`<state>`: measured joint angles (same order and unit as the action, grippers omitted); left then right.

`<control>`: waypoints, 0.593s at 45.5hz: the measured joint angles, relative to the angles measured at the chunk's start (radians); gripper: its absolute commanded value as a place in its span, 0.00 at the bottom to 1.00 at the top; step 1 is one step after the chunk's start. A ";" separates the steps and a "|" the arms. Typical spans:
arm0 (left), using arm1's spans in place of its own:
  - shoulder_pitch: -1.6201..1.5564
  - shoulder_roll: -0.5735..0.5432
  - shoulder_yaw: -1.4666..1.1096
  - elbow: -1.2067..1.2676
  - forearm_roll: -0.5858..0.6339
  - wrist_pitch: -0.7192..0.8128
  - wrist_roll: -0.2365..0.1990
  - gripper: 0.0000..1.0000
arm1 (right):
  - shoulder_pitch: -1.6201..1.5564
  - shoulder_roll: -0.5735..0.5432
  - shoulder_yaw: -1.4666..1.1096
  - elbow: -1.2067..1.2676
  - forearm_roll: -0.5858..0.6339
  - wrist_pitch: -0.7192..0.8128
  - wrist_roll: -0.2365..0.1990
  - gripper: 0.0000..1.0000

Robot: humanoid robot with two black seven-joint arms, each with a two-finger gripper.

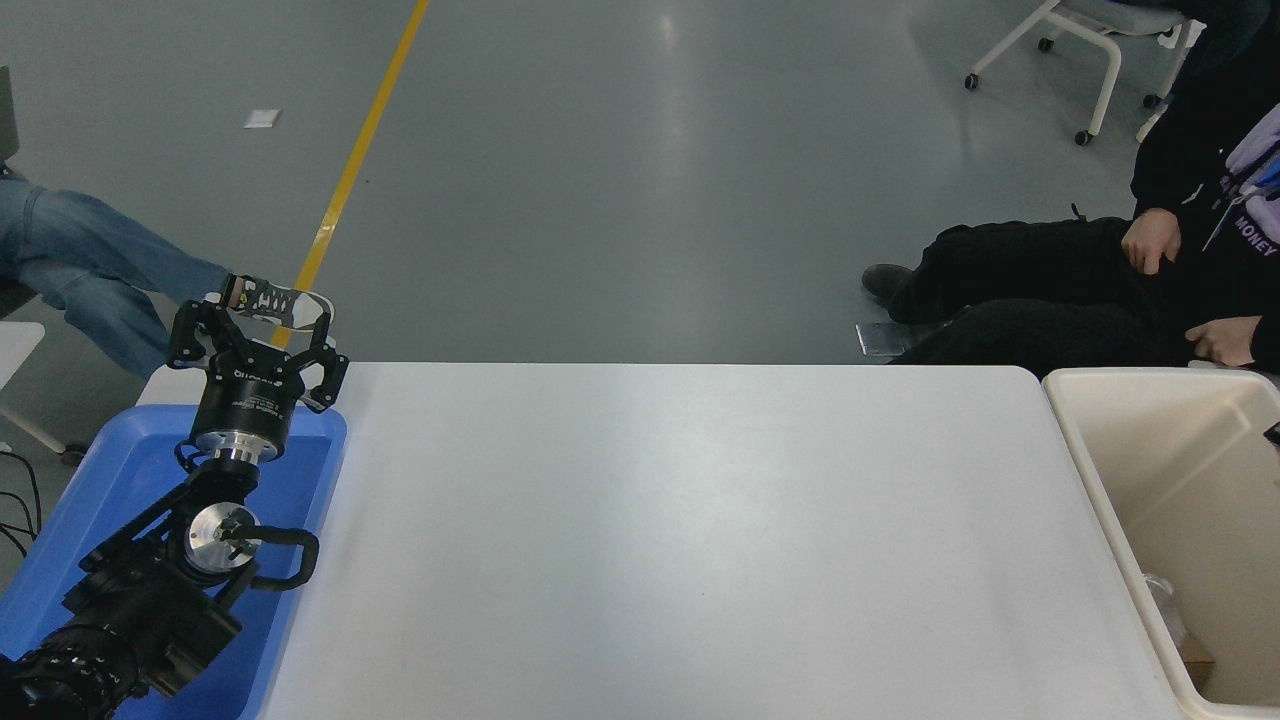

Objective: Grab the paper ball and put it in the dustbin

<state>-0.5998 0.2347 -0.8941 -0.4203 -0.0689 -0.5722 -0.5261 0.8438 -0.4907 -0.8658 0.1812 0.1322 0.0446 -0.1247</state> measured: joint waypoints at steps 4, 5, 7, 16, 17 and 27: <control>0.000 0.000 0.000 0.000 -0.001 0.000 0.000 0.99 | -0.028 0.024 0.000 -0.035 -0.001 -0.006 0.011 0.00; 0.000 0.000 0.000 0.000 -0.001 0.000 0.000 0.99 | -0.034 0.028 0.000 -0.041 -0.001 -0.007 0.013 0.00; 0.000 0.000 0.000 0.000 -0.001 0.000 0.000 0.99 | -0.048 0.038 0.000 -0.055 -0.002 -0.009 0.017 0.00; 0.000 0.000 0.000 0.000 -0.001 0.000 0.000 0.99 | -0.088 0.060 0.002 -0.090 -0.003 -0.015 0.028 0.00; 0.000 0.000 0.000 0.000 -0.001 0.000 0.000 0.99 | -0.091 0.061 0.003 -0.092 -0.003 -0.015 0.028 0.00; 0.000 0.000 0.000 0.000 0.000 0.000 0.000 0.99 | -0.104 0.061 0.009 -0.106 0.000 -0.060 0.032 0.68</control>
<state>-0.5998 0.2347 -0.8943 -0.4203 -0.0693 -0.5721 -0.5261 0.7395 -0.4293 -0.8572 0.0755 0.1322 -0.0153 -0.0928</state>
